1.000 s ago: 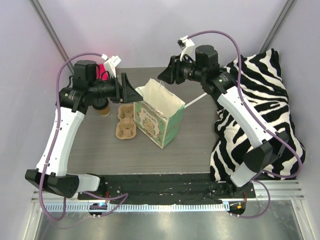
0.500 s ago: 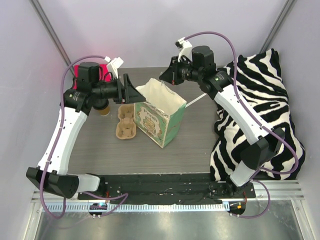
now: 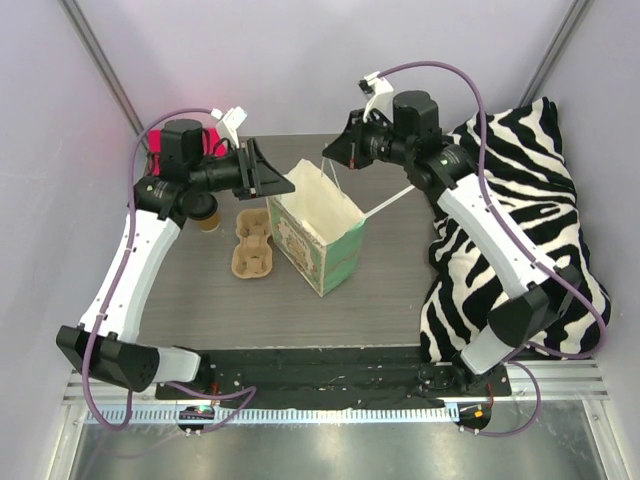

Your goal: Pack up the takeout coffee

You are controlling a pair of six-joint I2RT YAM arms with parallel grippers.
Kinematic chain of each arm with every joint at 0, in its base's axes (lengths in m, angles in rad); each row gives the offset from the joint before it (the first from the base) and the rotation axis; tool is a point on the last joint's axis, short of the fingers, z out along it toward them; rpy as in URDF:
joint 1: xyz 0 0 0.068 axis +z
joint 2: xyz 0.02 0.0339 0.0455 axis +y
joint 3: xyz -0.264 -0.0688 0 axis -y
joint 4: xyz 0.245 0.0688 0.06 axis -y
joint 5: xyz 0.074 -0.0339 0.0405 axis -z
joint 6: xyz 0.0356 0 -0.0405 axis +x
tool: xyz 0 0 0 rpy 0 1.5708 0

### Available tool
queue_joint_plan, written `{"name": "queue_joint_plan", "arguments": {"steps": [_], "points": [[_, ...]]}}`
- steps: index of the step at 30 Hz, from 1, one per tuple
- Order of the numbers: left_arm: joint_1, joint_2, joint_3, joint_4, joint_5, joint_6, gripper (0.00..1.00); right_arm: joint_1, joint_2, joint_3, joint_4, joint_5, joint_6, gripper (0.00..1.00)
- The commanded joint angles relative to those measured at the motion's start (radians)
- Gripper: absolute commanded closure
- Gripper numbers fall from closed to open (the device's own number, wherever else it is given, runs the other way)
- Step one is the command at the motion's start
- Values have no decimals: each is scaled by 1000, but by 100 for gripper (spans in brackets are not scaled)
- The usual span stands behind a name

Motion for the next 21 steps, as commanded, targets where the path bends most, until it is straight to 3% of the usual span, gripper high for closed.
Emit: {"name": "queue_joint_plan", "arguments": {"steps": [1,8,14,21], "points": [[-2,4,31,48,3,-21,61,6,-103,-22,31,18,6,99],[-2,21,83,-71,3,61,83,6,-215,-114,25,41,11,99],[-2,52,110,-215,-8,205,94,-14,-302,-233,-18,54,6,99],[0,138,148,-341,-11,347,99,-151,-305,-256,-154,2,6,99]]}}
